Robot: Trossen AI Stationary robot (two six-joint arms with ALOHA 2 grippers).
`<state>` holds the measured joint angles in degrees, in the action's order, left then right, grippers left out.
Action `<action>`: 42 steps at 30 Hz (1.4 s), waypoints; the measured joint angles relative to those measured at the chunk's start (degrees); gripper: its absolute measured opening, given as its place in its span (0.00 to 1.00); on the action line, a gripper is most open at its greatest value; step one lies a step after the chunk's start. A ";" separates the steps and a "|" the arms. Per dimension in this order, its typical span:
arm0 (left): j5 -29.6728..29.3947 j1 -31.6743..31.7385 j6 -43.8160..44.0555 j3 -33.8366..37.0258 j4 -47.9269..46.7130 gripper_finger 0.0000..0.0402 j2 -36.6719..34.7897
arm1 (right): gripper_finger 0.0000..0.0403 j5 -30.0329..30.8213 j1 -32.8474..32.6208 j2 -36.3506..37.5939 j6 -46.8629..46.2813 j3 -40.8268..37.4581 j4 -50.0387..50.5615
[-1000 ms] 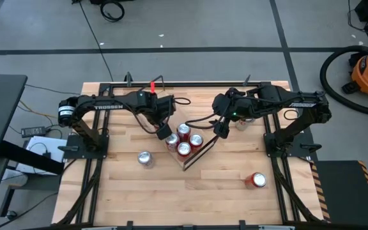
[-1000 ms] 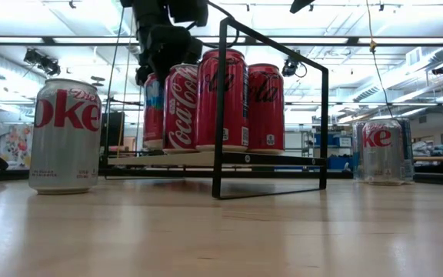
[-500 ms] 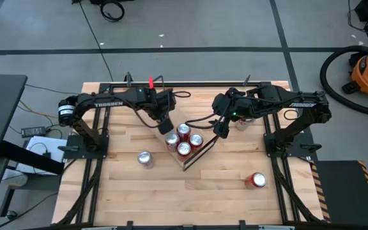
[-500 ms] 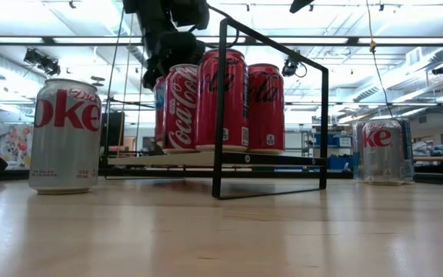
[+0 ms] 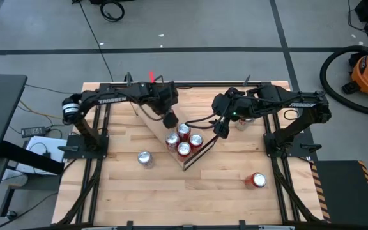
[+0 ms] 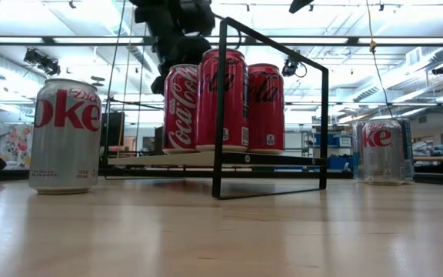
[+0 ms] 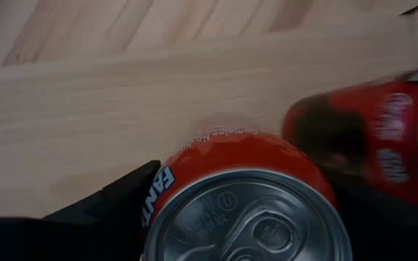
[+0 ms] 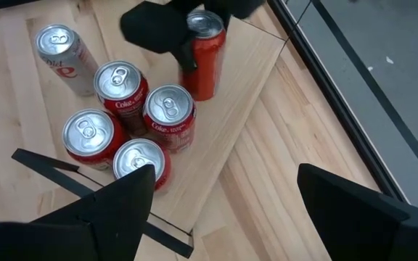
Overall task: Place canned beverage on shelf
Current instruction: Put the left orange soda can on the shelf
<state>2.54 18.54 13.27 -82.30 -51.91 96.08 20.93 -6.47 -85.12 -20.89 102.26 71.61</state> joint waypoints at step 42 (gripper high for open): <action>0.23 0.53 -6.73 -18.88 -11.49 0.80 17.21 | 0.86 -1.11 0.71 0.02 0.95 -0.02 0.00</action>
<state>2.76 19.07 6.53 -101.18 -63.40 113.30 19.81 -5.76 -85.10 -19.94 102.24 71.61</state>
